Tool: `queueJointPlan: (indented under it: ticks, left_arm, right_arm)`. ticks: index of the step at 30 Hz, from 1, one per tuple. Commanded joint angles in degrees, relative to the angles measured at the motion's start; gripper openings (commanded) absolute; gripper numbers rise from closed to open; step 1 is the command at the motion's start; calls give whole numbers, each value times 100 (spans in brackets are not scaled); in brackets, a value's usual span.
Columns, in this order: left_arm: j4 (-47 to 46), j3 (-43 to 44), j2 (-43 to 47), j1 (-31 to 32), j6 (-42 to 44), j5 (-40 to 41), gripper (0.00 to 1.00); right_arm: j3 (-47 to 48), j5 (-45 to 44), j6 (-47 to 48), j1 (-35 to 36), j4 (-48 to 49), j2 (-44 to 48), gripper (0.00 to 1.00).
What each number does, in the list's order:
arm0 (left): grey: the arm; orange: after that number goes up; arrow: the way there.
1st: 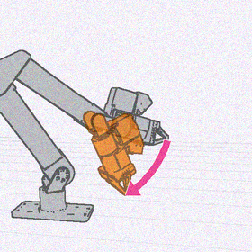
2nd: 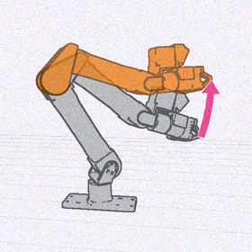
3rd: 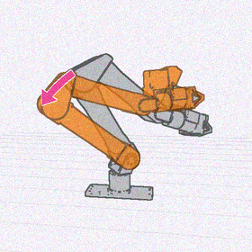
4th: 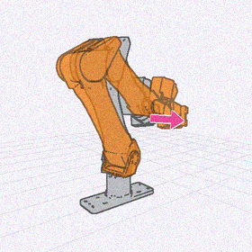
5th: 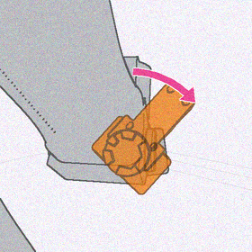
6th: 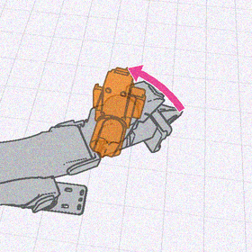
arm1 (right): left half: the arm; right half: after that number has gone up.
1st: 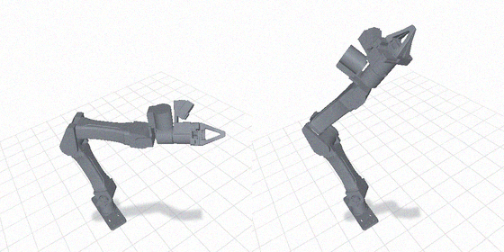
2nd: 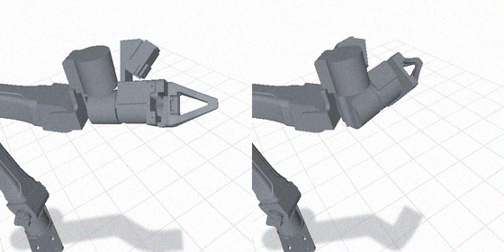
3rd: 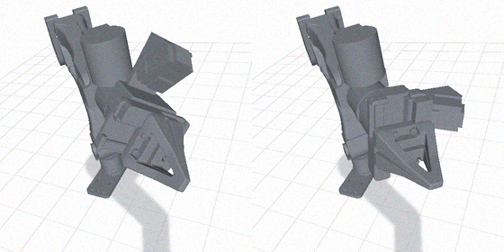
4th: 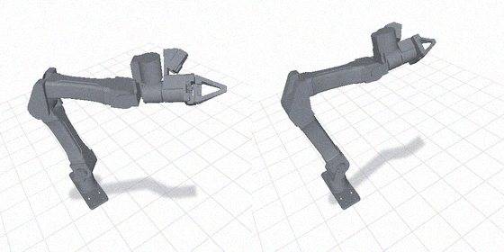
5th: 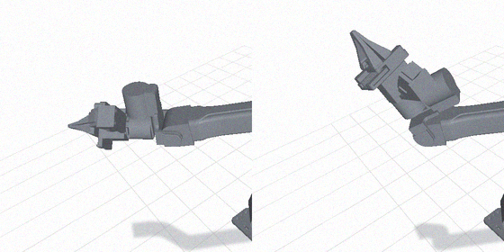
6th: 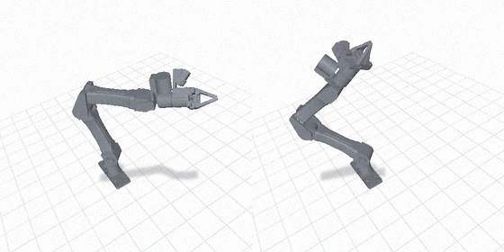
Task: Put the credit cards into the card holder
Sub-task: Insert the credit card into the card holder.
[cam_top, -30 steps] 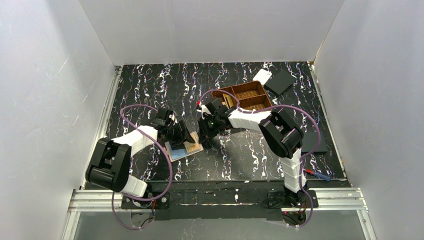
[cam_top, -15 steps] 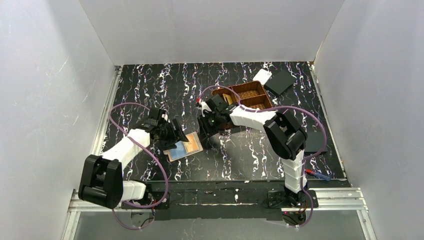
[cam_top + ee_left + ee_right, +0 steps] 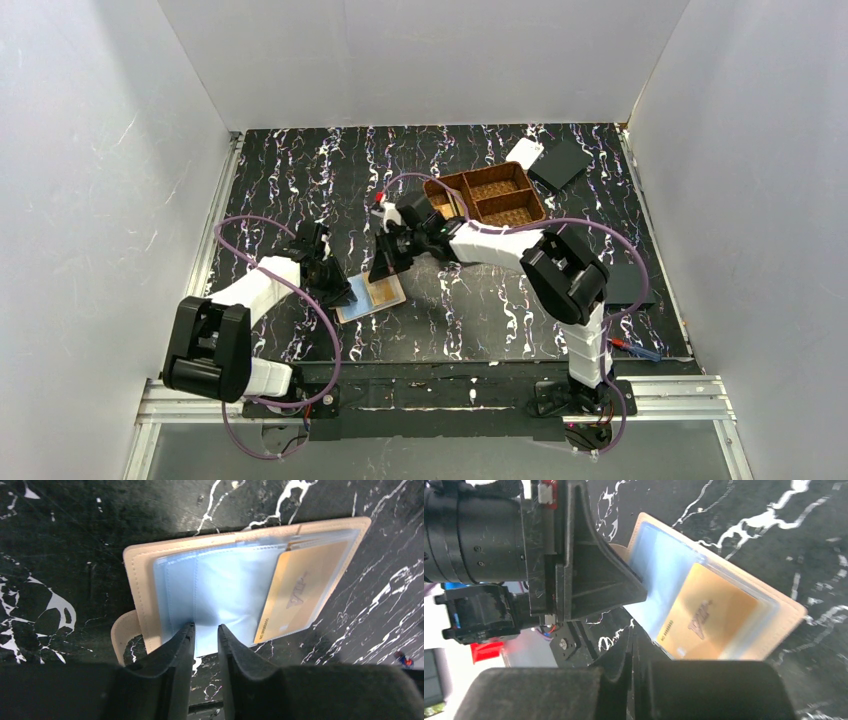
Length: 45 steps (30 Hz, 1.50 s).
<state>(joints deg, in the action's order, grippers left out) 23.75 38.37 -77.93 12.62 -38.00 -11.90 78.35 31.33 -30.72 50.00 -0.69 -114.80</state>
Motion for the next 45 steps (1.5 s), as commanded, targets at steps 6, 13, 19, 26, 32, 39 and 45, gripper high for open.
queueJointPlan:
  ticks: [6,13,19,26,32,39,45]
  left_arm:
    - [669,-29,-516,-120,4,826,17]
    - [717,-74,-469,-137,14,942,16]
    - [802,-18,-476,-167,17,1063,15]
    - [830,30,-474,-198,25,1017,15]
    - [919,155,2,-207,49,488,34]
    - [1004,316,617,-236,145,-204,39]
    - [483,179,675,-243,-67,-726,33]
  right_arm:
    - [947,-1056,279,691,-675,-581,1]
    - [1507,-2257,702,994,-1628,-860,1]
    - [1848,-3375,932,1064,-2581,-950,1]
    - [1953,-4005,1227,1117,-2996,-742,1]
    - [1826,-2947,1215,1113,-2574,-705,1]
    - [1308,-2434,1097,938,-2076,-327,1]
    - [989,-1672,949,845,-1418,-192,12]
